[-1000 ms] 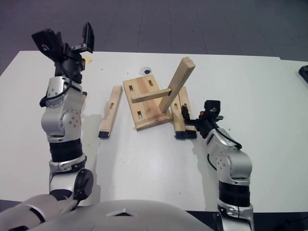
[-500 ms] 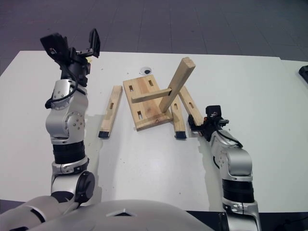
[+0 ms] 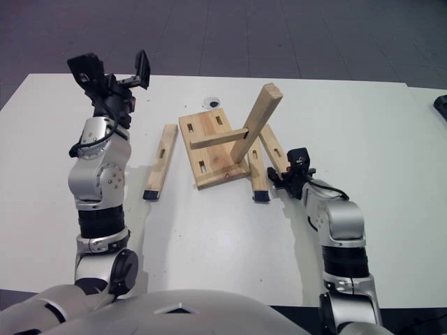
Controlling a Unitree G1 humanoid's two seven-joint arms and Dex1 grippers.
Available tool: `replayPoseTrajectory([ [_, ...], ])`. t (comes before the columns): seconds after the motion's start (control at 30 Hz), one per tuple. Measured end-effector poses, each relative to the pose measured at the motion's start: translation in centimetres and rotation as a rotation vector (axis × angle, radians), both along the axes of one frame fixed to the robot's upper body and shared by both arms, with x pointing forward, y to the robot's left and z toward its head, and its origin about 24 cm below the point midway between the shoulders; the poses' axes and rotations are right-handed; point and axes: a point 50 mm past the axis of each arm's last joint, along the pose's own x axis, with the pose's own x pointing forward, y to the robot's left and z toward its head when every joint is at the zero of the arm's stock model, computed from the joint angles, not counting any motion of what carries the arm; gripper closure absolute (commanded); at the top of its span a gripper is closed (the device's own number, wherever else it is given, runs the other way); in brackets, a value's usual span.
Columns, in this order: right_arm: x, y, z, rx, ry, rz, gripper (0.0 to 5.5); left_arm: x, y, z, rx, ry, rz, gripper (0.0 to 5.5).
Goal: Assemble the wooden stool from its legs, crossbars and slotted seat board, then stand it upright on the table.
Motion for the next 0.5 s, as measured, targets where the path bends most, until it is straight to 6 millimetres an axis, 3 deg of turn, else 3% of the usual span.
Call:
replayPoseTrajectory([
  [0.23, 0.2, -0.1, 0.6, -0.002, 0.051, 0.030, 3.35, -0.1, 0.1, -0.3, -0.009, 0.033, 0.031, 0.10],
  [0.5, 0.5, -0.3, 0.6, 0.056, 0.024, 0.044, 3.44, 0.1, -0.2, -1.1, -0.022, 0.091, 0.036, 0.10],
])
